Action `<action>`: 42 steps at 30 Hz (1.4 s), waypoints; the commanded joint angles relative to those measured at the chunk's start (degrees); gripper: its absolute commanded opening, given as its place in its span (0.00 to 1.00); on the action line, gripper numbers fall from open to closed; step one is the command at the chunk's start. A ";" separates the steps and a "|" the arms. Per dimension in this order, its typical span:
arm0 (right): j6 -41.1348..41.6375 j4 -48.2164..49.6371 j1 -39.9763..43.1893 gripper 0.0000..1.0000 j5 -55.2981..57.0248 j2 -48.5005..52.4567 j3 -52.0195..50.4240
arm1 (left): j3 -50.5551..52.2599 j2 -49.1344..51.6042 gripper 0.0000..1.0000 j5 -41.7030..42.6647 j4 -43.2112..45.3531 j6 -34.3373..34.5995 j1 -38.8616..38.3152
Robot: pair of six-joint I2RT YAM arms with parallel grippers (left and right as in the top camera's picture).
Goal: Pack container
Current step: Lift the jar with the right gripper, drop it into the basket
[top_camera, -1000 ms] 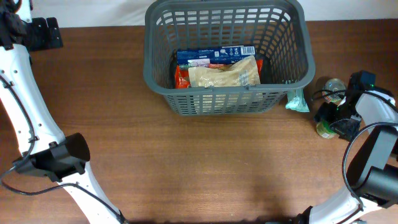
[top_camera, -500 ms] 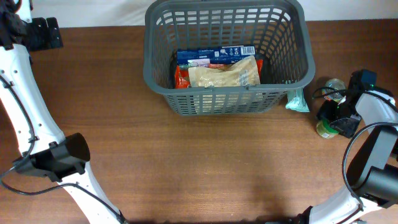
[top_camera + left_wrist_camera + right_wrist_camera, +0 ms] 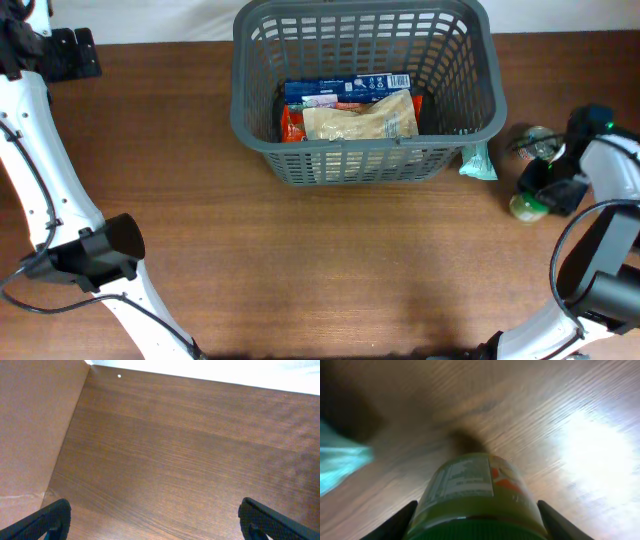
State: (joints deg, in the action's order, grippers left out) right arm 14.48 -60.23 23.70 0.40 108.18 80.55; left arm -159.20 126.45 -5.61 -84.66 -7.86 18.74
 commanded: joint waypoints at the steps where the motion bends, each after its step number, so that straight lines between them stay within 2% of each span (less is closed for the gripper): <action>1: -0.57 -3.65 0.35 0.47 0.28 -6.75 10.64 | -0.17 0.35 0.99 -0.24 -0.07 0.57 0.17; 9: -0.72 -15.58 -0.35 0.43 -1.07 -14.10 36.39 | -0.17 0.35 0.99 -0.24 -0.07 0.55 0.17; 12: -0.72 -17.25 -2.12 0.43 -5.03 -16.96 44.94 | -0.17 0.35 0.99 -0.24 -0.07 0.55 0.17; 16: -0.72 -16.63 -8.13 0.42 -7.93 -20.37 51.34 | -0.17 0.35 0.99 -0.24 -0.07 0.55 0.17; 22: -1.14 -14.80 -22.34 0.42 -7.96 -21.11 51.98 | -0.17 0.35 0.99 -0.24 -0.07 0.55 0.17; 28: -5.81 -9.16 -35.50 0.39 -7.41 -14.05 51.23 | -0.17 0.35 0.99 -0.24 -0.07 0.55 0.17; 30: -8.33 -7.80 -37.68 0.39 -6.49 -10.29 51.23 | -0.17 0.35 0.99 -0.24 -0.07 0.55 0.17; 36: -8.22 -7.15 -38.36 0.39 -1.92 3.32 51.23 | -0.17 0.35 0.99 -0.24 -0.07 0.57 0.17; 42: -8.26 -9.25 -38.32 0.37 -2.27 10.49 51.23 | -0.17 0.35 0.99 -0.24 -0.07 0.55 0.17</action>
State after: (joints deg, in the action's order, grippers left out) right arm 6.96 -69.32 -14.72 -2.92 118.87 131.13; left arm -159.20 126.45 -5.63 -84.66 -7.86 18.74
